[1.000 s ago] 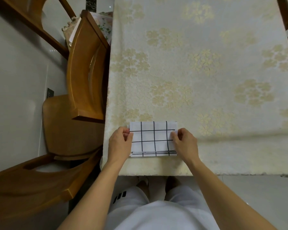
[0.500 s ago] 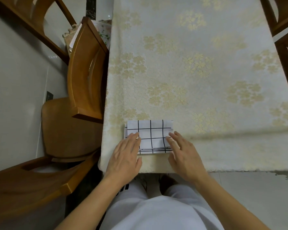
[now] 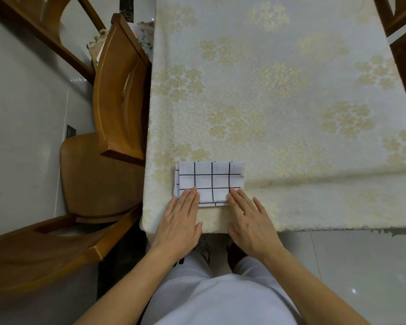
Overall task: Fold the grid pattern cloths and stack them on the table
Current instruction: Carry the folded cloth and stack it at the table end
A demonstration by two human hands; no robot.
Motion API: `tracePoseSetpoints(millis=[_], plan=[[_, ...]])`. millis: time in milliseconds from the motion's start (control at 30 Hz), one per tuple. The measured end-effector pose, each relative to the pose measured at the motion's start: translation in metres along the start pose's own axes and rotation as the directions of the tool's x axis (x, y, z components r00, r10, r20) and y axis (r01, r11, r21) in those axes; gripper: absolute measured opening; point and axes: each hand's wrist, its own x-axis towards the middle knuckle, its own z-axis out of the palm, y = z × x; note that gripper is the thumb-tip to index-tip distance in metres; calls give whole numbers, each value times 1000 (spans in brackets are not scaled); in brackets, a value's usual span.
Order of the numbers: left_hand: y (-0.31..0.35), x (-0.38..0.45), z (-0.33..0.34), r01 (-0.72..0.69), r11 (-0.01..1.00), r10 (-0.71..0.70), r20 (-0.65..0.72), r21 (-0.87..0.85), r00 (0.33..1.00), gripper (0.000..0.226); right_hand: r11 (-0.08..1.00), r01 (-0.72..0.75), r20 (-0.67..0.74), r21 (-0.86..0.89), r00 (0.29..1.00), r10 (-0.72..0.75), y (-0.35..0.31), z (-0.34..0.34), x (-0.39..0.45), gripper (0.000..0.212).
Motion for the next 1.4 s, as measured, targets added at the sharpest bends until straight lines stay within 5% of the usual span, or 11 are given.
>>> tracePoseSetpoints(millis=[1400], plan=[[3,-23,20,8,1000,-8,26,25,1000,81,1000,5,47,-25,999,-4,-17,15,-10,70]])
